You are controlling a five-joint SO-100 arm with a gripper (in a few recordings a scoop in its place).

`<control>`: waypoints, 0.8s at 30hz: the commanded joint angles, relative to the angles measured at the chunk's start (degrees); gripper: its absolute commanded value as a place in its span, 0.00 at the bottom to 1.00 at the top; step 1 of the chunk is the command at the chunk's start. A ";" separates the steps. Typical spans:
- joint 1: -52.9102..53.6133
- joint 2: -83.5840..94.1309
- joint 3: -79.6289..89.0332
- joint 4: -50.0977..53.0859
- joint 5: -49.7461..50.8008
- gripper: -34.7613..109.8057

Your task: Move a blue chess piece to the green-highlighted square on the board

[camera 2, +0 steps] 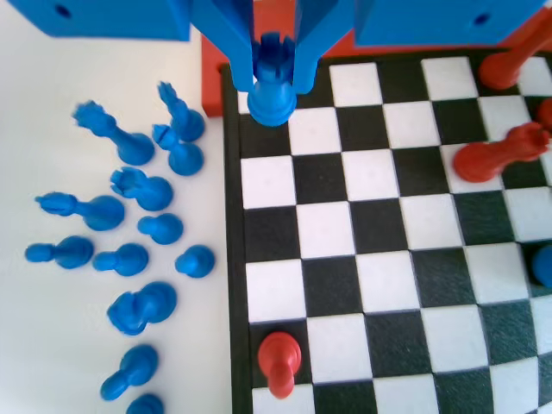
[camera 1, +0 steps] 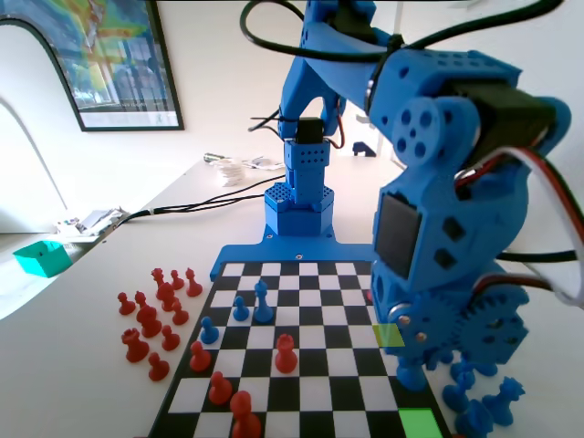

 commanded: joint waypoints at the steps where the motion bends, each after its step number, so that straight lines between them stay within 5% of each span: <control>1: 0.44 0.18 -5.80 1.58 0.00 0.25; 24: 1.05 -10.37 -19.51 2.99 2.72 0.25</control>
